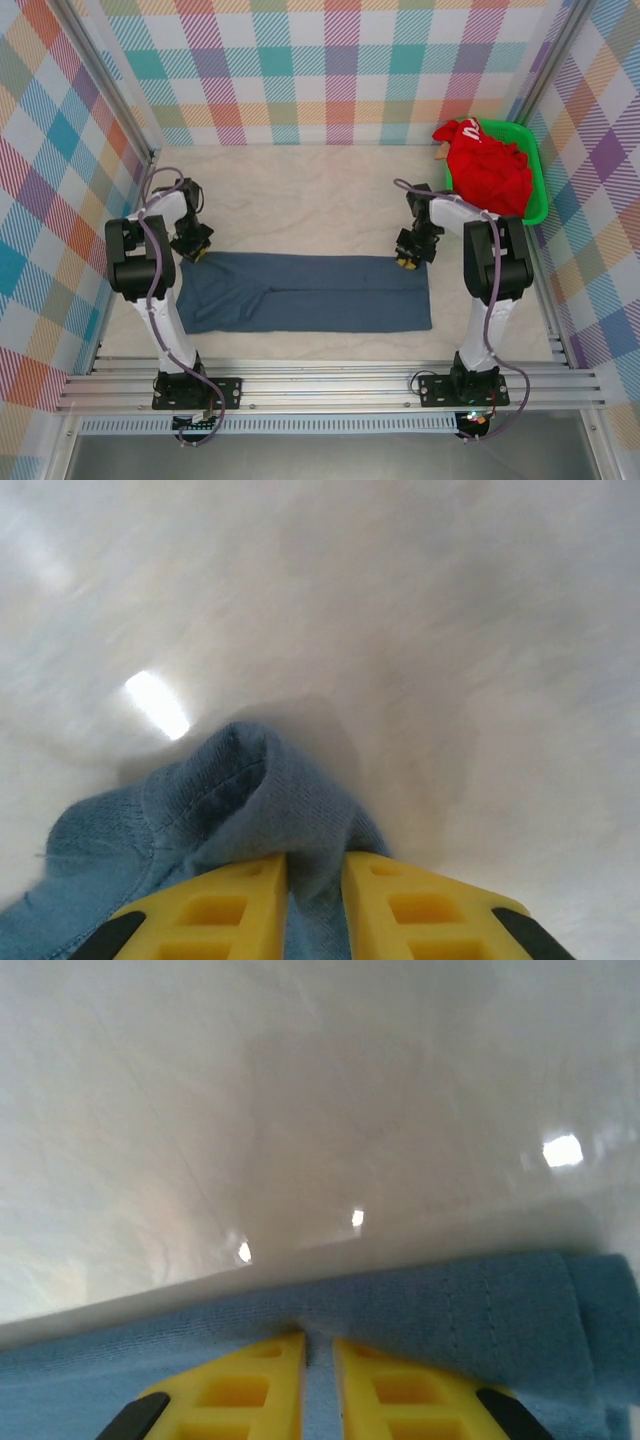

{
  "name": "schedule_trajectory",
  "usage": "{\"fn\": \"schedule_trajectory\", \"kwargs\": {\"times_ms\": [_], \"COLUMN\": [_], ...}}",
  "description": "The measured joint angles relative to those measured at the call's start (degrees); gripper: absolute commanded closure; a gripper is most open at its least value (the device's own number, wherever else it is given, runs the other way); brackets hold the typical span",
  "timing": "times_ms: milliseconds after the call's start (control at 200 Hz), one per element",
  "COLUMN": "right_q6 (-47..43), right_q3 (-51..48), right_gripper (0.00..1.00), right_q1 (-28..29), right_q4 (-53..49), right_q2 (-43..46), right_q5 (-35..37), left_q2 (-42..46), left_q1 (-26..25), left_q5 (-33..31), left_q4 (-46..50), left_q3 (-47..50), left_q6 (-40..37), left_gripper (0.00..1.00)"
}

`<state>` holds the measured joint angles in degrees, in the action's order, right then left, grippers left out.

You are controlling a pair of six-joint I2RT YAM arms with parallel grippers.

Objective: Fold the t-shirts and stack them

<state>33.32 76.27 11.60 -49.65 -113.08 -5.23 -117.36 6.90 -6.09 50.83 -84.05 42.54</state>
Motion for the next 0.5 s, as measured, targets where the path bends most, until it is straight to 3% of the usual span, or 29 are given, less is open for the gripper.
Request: {"fn": "schedule_trajectory", "kwargs": {"times_ms": [155, 285, 405, 500], "right_q6": [-0.5, -1.3, -2.4, -3.0], "right_q3": [5.9, 8.5, 9.8, 9.9], "right_gripper": [0.83, 0.83, 0.82, 0.82], "right_q1": [0.0, 0.0, 0.0, 0.0], "right_q4": [-1.3, -1.5, -1.6, -1.5], "right_q2": [-3.8, -5.3, -5.8, -5.8], "right_q5": [0.2, 0.5, 1.6, 2.2], "left_q2": [-6.6, -8.6, -6.0, 1.4], "left_q1": [0.0, 0.0, -0.3, -0.4], "left_q5": [0.7, 0.5, -1.7, -2.5], "left_q4": [0.9, 1.2, 1.4, 1.1], "left_q3": [-10.9, -14.8, -13.7, -8.7], "left_q6": [-2.6, -4.3, -5.6, -6.1], "left_gripper": [0.77, 0.62, 0.58, 0.65]}}
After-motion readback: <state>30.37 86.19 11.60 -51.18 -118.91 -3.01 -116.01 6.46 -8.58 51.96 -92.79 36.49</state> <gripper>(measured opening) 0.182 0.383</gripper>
